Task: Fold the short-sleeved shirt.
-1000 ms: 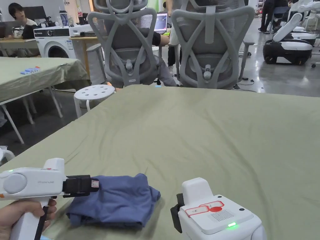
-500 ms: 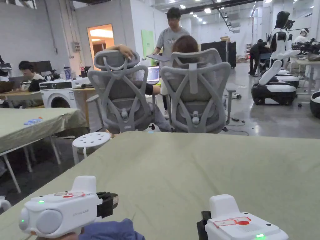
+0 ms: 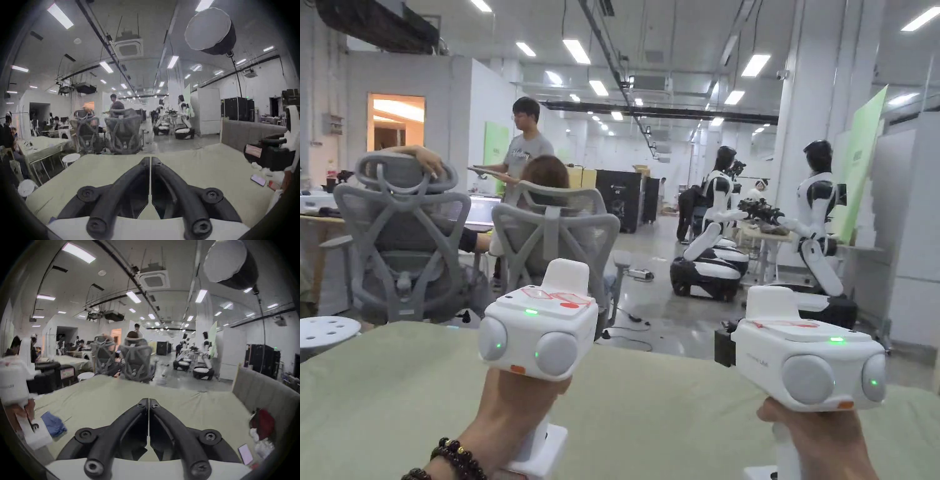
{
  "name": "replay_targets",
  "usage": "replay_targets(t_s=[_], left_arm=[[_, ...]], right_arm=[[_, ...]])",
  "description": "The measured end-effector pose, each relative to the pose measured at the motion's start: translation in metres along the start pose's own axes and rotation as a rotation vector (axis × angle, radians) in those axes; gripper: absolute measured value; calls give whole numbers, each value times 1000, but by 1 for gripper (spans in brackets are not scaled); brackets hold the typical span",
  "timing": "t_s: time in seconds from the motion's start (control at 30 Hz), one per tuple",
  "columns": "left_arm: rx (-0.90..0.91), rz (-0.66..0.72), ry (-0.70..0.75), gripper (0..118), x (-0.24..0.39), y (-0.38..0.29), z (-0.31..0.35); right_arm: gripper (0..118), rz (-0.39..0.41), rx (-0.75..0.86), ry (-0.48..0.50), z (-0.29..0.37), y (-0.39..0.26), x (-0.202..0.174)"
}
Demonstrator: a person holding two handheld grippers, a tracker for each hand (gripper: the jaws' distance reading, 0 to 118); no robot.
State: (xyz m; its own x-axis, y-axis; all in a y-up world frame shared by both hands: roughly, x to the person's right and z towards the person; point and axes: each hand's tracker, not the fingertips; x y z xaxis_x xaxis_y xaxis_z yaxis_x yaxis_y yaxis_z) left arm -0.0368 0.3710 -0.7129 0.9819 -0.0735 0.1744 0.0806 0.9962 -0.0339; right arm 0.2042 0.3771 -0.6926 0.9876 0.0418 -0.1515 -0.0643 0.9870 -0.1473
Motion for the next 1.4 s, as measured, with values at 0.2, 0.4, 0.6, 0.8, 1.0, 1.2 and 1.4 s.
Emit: replay_targets(t_s=[0.2, 0.4, 0.6, 0.8, 1.0, 1.2, 1.4], left_arm=[[71, -93, 5, 1, 70, 18, -41], [43, -47, 1, 1, 97, 16, -65], [-17, 39, 35, 1, 91, 0, -91], [1, 39, 49, 1, 82, -12, -104], [9, 77, 49, 1, 81, -13, -114], [16, 76, 46, 10, 88, -19, -120], [-6, 60, 32, 116, 90, -24, -127]], right_arm=[[2, -64, 39, -116, -4, 21, 78], [0, -10, 53, -196, -19, 0, 110], [0, -11, 74, -227, -33, -21, 113], [0, -26, 86, -244, -40, -26, 121], [0, -33, 81, -253, -52, -35, 127], [0, -34, 72, -264, -59, -45, 130], [91, -66, 71, -257, -59, -42, 136]])
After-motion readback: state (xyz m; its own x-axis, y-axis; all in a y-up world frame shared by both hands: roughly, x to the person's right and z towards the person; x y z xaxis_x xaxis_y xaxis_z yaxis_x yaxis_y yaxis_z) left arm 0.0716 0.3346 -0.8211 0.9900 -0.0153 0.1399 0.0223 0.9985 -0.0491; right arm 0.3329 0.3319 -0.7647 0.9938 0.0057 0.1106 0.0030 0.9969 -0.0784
